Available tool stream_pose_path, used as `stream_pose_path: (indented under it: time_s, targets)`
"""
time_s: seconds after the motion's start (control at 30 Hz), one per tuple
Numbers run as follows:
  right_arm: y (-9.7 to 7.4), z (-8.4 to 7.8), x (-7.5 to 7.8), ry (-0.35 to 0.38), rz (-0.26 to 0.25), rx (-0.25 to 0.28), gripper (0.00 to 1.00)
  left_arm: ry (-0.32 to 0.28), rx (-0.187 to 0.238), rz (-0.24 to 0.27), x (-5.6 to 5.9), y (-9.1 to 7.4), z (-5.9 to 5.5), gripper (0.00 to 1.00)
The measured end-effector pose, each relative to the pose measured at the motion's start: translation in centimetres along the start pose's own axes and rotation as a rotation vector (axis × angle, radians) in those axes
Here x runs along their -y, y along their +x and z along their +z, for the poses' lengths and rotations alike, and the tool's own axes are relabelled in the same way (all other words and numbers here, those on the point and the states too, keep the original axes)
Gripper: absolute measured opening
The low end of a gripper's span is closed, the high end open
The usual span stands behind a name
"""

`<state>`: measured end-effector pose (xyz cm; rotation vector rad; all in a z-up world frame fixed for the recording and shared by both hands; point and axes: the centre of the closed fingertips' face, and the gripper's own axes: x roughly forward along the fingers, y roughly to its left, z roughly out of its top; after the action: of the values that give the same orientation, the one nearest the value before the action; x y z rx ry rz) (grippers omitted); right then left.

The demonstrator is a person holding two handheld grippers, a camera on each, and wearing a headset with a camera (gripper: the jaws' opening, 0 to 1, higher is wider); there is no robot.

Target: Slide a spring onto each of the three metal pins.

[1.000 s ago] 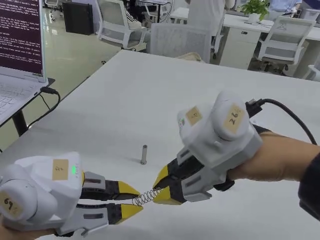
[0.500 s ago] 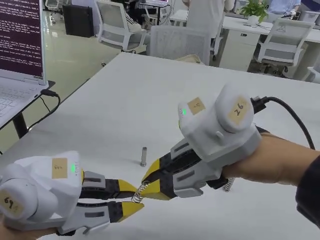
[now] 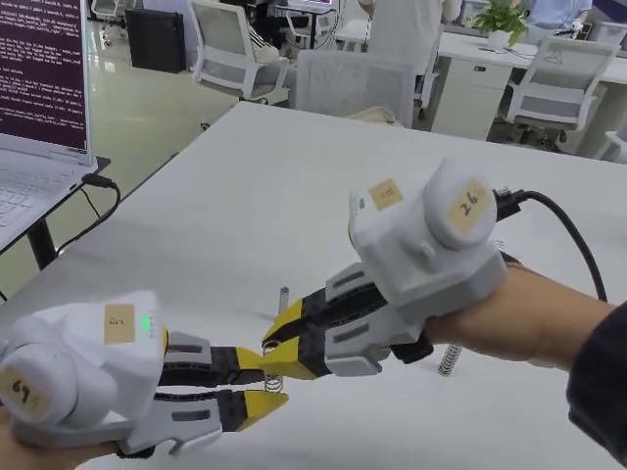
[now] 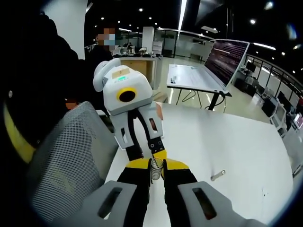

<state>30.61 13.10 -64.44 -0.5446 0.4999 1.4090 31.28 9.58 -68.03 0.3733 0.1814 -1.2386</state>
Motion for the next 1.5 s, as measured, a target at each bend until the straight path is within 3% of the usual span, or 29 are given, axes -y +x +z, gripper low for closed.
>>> stream_pose_path:
  time_s: [0.7, 1.0, 1.5]
  targets:
    - [0.43, -0.17, 0.22, 0.026, -0.002, 0.018, 0.09, -0.113, 0.001, -0.011, -0.15, -0.07, -0.37, 0.02]
    - [0.55, -0.84, 0.23, 0.03, -0.001, -0.007, 0.08, -0.111, -0.006, -0.008, -0.26, -0.13, -0.45, 0.02]
    - [0.5, -0.9, 0.52, 0.045, -0.013, 0.001, 0.08, -0.091, -0.018, 0.004, -0.6, -0.1, -0.62, 0.03]
